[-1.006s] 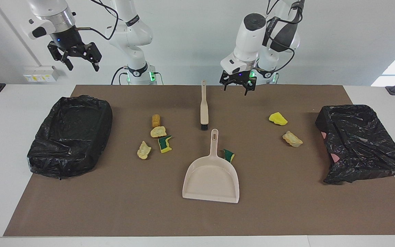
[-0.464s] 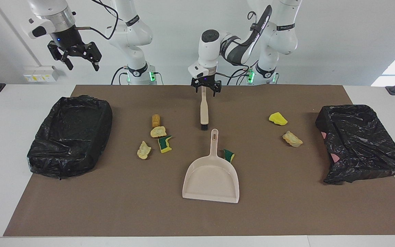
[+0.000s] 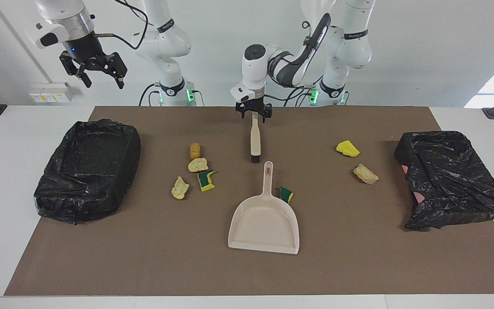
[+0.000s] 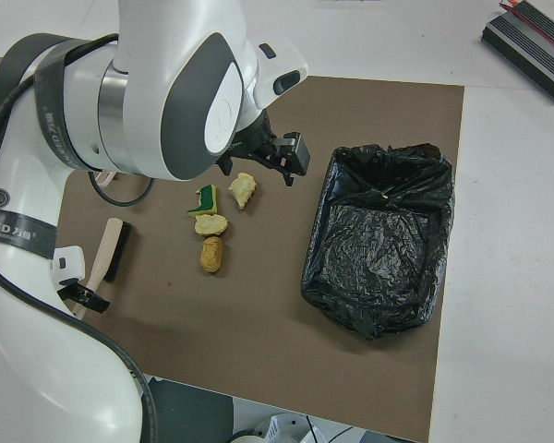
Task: Sweep and dump trash in bin
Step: 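Reach the left gripper down and grasp the beige brush handle, then lift the brush with the left gripper while the right gripper grasps the dustpan, then sweep debris into the dustpan with the left gripper's brush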
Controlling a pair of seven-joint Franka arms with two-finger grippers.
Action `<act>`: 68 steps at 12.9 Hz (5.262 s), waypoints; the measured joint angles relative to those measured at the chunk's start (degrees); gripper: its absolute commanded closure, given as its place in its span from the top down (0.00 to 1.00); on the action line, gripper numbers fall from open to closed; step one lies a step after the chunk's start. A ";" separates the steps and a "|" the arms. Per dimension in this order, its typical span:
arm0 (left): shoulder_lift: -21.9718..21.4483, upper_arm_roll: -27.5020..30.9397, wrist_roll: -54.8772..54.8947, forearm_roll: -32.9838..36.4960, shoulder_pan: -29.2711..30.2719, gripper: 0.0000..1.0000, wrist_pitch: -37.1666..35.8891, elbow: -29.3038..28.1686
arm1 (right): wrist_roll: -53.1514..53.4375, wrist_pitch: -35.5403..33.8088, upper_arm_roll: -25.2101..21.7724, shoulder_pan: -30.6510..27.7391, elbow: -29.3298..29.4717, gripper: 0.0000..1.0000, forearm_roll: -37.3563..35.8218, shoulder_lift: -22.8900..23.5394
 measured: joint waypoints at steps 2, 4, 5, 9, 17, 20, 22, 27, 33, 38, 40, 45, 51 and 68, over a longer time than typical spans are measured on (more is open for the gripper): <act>-0.08 0.09 -2.13 0.00 0.00 0.05 -0.32 0.16 | 0.00 0.00 0.00 0.00 0.00 1.00 0.00 -0.02; -0.09 0.11 -4.01 0.00 0.00 0.00 -1.19 0.38 | 0.00 0.00 0.00 0.00 -0.01 1.00 0.00 -0.03; -0.13 0.16 -4.87 0.00 0.00 0.00 -2.39 0.53 | 0.00 0.00 0.00 0.00 -0.01 1.00 0.00 -0.03; -2.40 1.53 -5.54 0.06 2.07 0.00 -13.83 3.42 | 0.00 0.00 0.00 0.00 -0.01 1.00 0.00 -0.05; -8.55 2.11 -8.40 3.98 16.63 0.00 -36.46 7.71 | 4.74 2.96 1.47 3.68 -0.69 1.00 0.08 1.56; -8.51 2.16 -13.67 4.69 24.97 0.00 -39.20 7.48 | 14.24 11.14 1.87 11.94 -0.97 1.00 0.60 6.47; -8.53 2.21 -17.92 4.76 30.19 0.00 -40.76 6.58 | 21.50 18.32 2.09 16.06 -1.27 1.00 2.14 11.75; -12.35 2.13 -30.66 4.79 37.89 0.00 -38.40 -2.13 | 29.25 32.14 2.29 22.57 -0.96 1.00 3.70 25.13; -18.06 1.93 -24.53 -2.07 39.06 0.00 -21.19 -11.05 | 37.32 39.54 2.77 30.19 1.78 1.00 5.35 32.36; -13.28 1.88 -7.58 -8.10 39.06 0.00 -12.31 -7.00 | 38.42 41.67 2.80 33.05 7.32 1.00 5.33 41.24; -10.39 1.76 -0.22 -9.71 39.06 0.00 -10.59 -3.42 | 38.42 41.67 2.80 33.51 8.47 1.00 5.33 41.62; -7.54 1.82 11.28 -9.83 40.81 0.00 -15.17 4.66 | 37.06 42.06 2.81 33.99 9.21 1.00 5.33 41.77; -7.44 2.07 27.56 -5.27 53.54 0.00 -21.98 8.31 | 35.21 42.06 2.80 35.26 9.10 0.05 2.21 42.84; -3.84 0.50 23.36 -2.41 46.32 0.00 -11.28 0.16 | -47.79 17.41 2.10 17.61 0.64 0.00 3.01 23.08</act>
